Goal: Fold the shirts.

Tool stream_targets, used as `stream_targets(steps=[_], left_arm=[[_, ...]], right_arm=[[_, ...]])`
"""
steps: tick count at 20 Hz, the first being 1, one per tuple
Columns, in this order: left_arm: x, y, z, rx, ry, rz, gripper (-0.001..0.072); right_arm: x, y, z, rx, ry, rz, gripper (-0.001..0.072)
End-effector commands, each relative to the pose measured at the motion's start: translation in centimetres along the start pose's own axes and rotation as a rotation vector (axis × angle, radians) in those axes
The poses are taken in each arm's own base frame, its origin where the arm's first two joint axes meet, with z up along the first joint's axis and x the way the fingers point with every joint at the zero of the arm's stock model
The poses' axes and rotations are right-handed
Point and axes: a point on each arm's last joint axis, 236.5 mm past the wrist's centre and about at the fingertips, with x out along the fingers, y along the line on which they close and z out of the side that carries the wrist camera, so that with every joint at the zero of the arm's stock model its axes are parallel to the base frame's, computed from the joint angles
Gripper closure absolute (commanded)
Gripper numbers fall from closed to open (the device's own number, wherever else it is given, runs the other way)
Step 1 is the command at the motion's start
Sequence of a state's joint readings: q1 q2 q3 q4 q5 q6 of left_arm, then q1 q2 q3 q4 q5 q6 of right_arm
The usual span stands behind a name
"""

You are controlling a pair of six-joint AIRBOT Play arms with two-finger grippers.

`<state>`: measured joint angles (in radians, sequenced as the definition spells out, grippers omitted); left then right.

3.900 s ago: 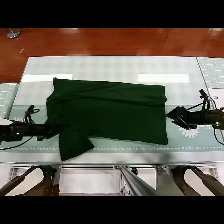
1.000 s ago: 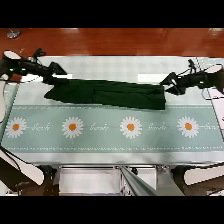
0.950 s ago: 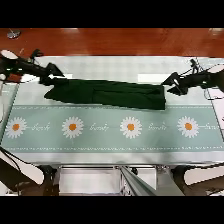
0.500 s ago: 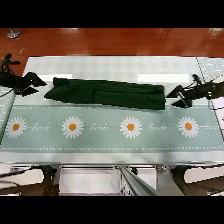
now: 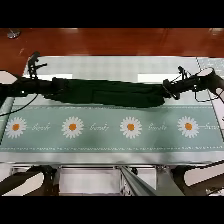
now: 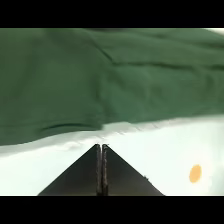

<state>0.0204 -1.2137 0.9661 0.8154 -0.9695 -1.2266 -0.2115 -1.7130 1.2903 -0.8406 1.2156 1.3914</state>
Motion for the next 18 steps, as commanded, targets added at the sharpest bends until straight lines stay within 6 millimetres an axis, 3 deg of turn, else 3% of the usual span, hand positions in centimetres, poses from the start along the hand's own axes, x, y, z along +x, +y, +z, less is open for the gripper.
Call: stream_targets(steps=[1, 4, 7, 10, 13, 15, 18], left_arm=[[2.5, -4.7, -1.5, 0.058, 0.027, -0.078, 0.0681], [4.8, -8.9, -2.7, 0.153, 0.018, -0.109, 0.0682], [9.0, -13.6, -5.0, 0.25, 0.052, -0.147, 0.0683], [14.3, -18.4, -8.3, 0.269, 0.19, -0.199, 0.0682], [19.6, -23.3, -12.0, 0.279, 0.289, -0.24, 0.0683], [22.1, -26.0, -15.9, 0.271, 0.394, -0.26, 0.0682], [21.7, -30.0, -24.4, 0.362, 0.637, -0.349, 0.0681]], right_arm=[[-4.4, 0.8, -1.9, -0.119, -0.002, -0.107, 0.0683], [-9.1, 2.0, -5.8, -0.196, -0.112, -0.181, 0.0683], [-12.9, 4.4, -11.0, -0.241, -0.249, -0.166, 0.0683], [-15.2, 5.6, -15.1, -0.235, -0.336, -0.153, 0.0683], [-16.7, 6.6, -17.3, -0.252, -0.371, -0.144, 0.0683], [-17.1, 7.4, -17.8, -0.264, -0.391, -0.12, 0.0683], [-17.0, 8.3, -17.9, -0.264, -0.39, -0.084, 0.0683]])
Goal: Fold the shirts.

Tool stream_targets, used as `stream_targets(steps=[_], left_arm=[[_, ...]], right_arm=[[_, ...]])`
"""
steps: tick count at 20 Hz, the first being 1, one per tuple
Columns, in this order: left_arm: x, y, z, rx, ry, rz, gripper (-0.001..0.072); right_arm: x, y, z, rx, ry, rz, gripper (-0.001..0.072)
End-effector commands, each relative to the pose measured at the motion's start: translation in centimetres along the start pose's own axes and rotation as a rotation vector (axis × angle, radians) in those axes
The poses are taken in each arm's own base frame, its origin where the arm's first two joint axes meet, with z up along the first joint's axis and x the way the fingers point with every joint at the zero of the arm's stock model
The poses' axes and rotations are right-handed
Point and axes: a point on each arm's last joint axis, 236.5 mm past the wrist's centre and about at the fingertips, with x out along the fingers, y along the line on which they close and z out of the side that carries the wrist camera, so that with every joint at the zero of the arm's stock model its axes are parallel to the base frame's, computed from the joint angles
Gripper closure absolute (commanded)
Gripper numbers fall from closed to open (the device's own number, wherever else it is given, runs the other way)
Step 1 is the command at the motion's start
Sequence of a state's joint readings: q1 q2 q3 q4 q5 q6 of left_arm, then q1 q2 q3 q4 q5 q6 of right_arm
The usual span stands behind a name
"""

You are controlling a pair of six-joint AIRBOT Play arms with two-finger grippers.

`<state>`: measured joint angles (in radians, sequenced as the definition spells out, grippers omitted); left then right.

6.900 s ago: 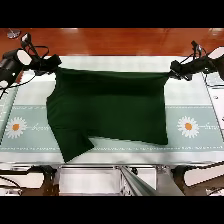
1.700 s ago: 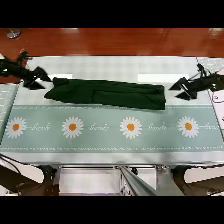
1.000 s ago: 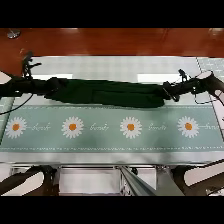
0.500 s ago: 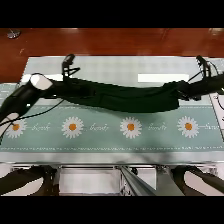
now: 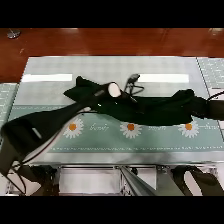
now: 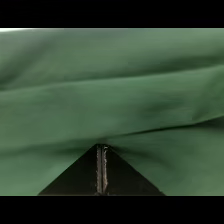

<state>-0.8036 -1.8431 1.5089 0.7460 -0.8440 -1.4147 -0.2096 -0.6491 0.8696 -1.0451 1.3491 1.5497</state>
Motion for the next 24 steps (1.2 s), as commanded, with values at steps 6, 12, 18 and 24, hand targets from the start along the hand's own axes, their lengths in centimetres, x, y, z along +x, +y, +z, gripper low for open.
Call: stream_targets(steps=[6, 12, 18, 24], left_arm=[[1.8, -5.0, -2.9, 0.061, 0.201, -0.111, 0.0682], [-15.0, 10.1, 5.5, -0.137, 0.026, 0.111, 0.0682], [-37.7, 13.9, 4.3, -0.149, -0.425, 0.315, 0.0681], [-38.8, 9.3, -7.2, -0.157, -0.591, 0.321, 0.068]], right_arm=[[-0.3, 2.5, -0.4, -0.012, -0.021, 0.063, 0.0683], [2.3, 8.5, -0.4, -0.093, 0.047, 0.193, 0.0683], [10.0, 18.5, 2.1, -0.243, 0.177, 0.289, 0.0683], [23.0, 25.7, 1.2, -0.288, 0.35, 0.327, 0.0683]])
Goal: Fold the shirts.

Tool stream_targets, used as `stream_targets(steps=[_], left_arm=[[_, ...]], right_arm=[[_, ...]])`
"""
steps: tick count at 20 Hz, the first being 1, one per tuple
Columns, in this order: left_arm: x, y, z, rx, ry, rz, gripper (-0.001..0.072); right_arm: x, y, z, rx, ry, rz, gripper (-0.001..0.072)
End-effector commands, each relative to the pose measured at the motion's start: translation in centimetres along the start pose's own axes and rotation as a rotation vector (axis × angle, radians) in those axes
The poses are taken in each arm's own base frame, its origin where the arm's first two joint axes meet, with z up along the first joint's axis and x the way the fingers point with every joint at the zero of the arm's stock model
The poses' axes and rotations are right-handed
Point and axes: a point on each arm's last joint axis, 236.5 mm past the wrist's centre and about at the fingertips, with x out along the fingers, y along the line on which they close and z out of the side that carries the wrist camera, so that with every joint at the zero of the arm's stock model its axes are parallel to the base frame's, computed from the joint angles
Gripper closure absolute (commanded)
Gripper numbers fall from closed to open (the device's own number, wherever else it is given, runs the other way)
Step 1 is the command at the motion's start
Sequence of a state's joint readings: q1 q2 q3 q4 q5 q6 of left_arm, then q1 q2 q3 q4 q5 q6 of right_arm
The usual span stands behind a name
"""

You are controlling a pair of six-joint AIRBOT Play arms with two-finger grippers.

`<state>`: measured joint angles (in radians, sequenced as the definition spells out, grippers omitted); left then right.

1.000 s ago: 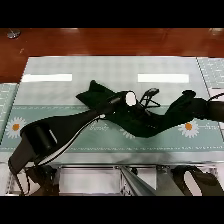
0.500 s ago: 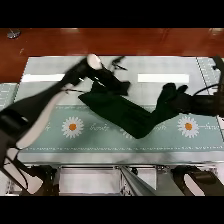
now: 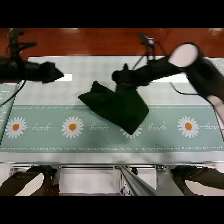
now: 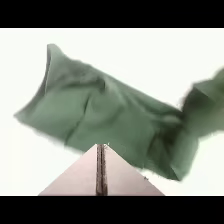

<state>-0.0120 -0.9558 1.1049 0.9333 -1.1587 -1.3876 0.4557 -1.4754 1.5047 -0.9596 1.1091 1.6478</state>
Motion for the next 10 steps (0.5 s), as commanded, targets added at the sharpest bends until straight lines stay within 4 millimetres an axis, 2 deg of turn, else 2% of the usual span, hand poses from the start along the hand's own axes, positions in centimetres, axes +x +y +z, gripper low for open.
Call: stream_targets(steps=[1, 3, 4, 5, 6, 7, 8, 10], left_arm=[[-2.0, -0.9, -5.6, -0.031, -0.082, -0.036, 0.068], [-0.9, -0.7, -7.9, -0.073, -0.081, -0.056, 0.068], [-0.1, -0.2, -8.8, -0.086, -0.066, -0.052, 0.0681], [0.7, 0.4, -9.5, -0.102, -0.049, -0.046, 0.068], [1.4, 1.0, -10.3, -0.12, -0.028, -0.039, 0.068], [2.0, 1.4, -10.9, -0.126, -0.006, -0.035, 0.068], [2.3, 1.7, -11.2, -0.133, 0.009, -0.033, 0.068], [2.7, 1.9, -11.4, -0.142, 0.022, -0.029, 0.068]], right_arm=[[8.8, 2.0, 1.9, -0.004, 0.076, 0.052, 0.0683], [12.6, 1.9, 3.0, 0.027, 0.089, 0.06, 0.0681], [14.0, 1.6, 3.5, 0.048, 0.091, 0.07, 0.0523], [14.9, 1.8, 3.8, 0.088, 0.098, 0.105, 0.0131], [14.6, 1.9, 4.5, 0.108, 0.094, 0.141, 0.0089], [13.2, 1.8, 5.4, 0.122, 0.085, 0.179, 0.0089], [10.9, 1.6, 6.3, 0.129, 0.082, 0.207, 0.009], [4.2, -0.5, 6.9, 0.092, 0.11, 0.2, 0.009]])
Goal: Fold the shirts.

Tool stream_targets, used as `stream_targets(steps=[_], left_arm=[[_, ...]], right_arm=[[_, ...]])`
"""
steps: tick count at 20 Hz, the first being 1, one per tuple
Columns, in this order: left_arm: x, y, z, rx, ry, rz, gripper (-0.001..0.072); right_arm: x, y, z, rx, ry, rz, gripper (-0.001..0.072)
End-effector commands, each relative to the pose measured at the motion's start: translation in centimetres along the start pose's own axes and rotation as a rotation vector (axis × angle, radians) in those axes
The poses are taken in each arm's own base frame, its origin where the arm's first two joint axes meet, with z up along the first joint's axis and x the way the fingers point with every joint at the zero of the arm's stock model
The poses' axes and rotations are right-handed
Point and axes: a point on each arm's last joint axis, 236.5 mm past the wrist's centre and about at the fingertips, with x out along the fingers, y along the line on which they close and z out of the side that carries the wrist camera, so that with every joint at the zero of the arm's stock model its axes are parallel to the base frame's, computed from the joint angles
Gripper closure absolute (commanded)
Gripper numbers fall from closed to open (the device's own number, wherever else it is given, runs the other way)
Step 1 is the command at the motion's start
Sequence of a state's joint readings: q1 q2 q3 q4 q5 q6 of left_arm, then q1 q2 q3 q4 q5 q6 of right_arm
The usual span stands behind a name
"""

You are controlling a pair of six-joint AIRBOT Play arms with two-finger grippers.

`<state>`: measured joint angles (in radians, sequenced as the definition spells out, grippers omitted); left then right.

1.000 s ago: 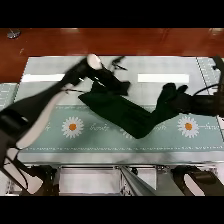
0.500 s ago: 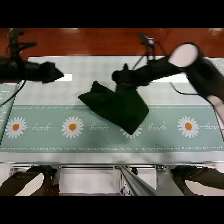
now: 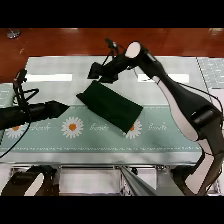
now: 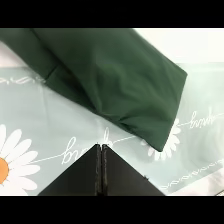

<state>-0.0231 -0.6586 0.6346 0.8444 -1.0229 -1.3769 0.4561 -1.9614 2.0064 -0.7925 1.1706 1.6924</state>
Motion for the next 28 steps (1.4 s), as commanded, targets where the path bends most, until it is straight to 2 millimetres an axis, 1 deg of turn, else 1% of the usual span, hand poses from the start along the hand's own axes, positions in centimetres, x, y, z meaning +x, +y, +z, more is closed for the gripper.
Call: stream_targets(steps=[1, 2, 3, 4, 5, 6, 7, 8, 9, 10, 11, 12, 13, 14, 16, 18, 20, 21, 26, 27, 28], left_arm=[[0.9, 0.9, -1.0, -0.025, 0.021, 0.007, 0.068], [1.0, 0.9, -1.0, -0.026, 0.022, 0.007, 0.068], [1.0, 0.9, -1.0, -0.018, 0.023, 0.007, 0.068], [1.0, 0.9, -1.0, -0.008, 0.023, 0.007, 0.068], [1.0, 0.9, -1.0, -0.008, 0.023, 0.007, 0.0679], [1.0, 0.9, -1.0, -0.008, 0.023, 0.007, 0.068], [1.0, 0.9, -1.0, -0.008, 0.023, 0.007, 0.068], [1.0, 0.9, -1.0, -0.008, 0.023, 0.007, 0.068], [1.1, 1.0, -1.1, -0.011, 0.024, 0.008, 0.068], [1.2, 1.2, -1.3, -0.015, 0.029, 0.01, 0.068], [1.3, 1.4, -1.7, -0.02, 0.037, 0.011, 0.068], [1.5, 1.6, -2.0, -0.026, 0.045, 0.014, 0.068], [1.7, 1.8, -2.5, -0.033, 0.055, 0.016, 0.068], [1.9, 2.1, -2.8, -0.041, 0.06, 0.019, 0.068], [2.3, 2.6, -3.1, -0.054, 0.06, 0.028, 0.068], [2.5, 2.9, -3.0, -0.062, 0.056, 0.033, 0.068], [2.6, 3.1, -2.9, -0.066, 0.054, 0.037, 0.068], [2.7, 3.1, -3.0, -0.068, 0.057, 0.037, 0.068], [2.7, 3.2, -2.8, -0.067, 0.049, 0.039, 0.068], [2.7, 3.2, -2.7, -0.067, 0.046, 0.04, 0.068], [2.7, 3.2, -2.7, -0.067, 0.045, 0.04, 0.068]], right_arm=[[-9.5, -1.4, -0.5, -0.053, 0.077, -0.008, 0.009], [-13.7, -3.3, -1.4, -0.085, 0.092, -0.114, 0.009], [-18.1, -5.8, -2.3, -0.104, 0.088, -0.268, 0.009], [-22.0, -8.1, -3.2, -0.104, 0.063, -0.415, 0.009], [-25.4, -10.0, -4.4, -0.082, 0.019, -0.533, 0.009], [-27.1, -11.3, -5.5, -0.055, -0.04, -0.584, 0.0089], [-27.4, -12.6, -6.7, -0.006, -0.128, -0.588, 0.0089], [-26.6, -14.3, -8.3, 0.062, -0.214, -0.581, 0.009], [-25.1, -16.7, -10.6, 0.18, -0.311, -0.572, 0.009], [-22.8, -19.1, -13.4, 0.336, -0.391, -0.533, 0.009], [-19.8, -20.8, -16.5, 0.547, -0.457, -0.431, 0.009], [-17.3, -21.4, -18.7, 0.68, -0.488, -0.322, 0.009], [-15.2, -21.4, -20.4, 0.746, -0.495, -0.224, 0.0093], [-13.8, -20.9, -21.5, 0.752, -0.472, -0.167, 0.0094], [-11.4, -19.4, -22.9, 0.682, -0.375, -0.128, 0.0093], [-9.6, -18.9, -23.7, 0.652, -0.3, -0.14, 0.0093], [-8.1, -19.0, -23.7, 0.652, -0.245, -0.156, 0.0093], [-7.4, -18.9, -23.3, 0.642, -0.22, -0.161, 0.0093], [-4.1, -18.2, -20.3, 0.614, -0.12, -0.152, 0.0097], [-3.4, -17.8, -19.9, 0.604, -0.086, -0.142, 0.0174], [-2.8, -17.3, -19.3, 0.581, -0.053, -0.126, 0.0333]])
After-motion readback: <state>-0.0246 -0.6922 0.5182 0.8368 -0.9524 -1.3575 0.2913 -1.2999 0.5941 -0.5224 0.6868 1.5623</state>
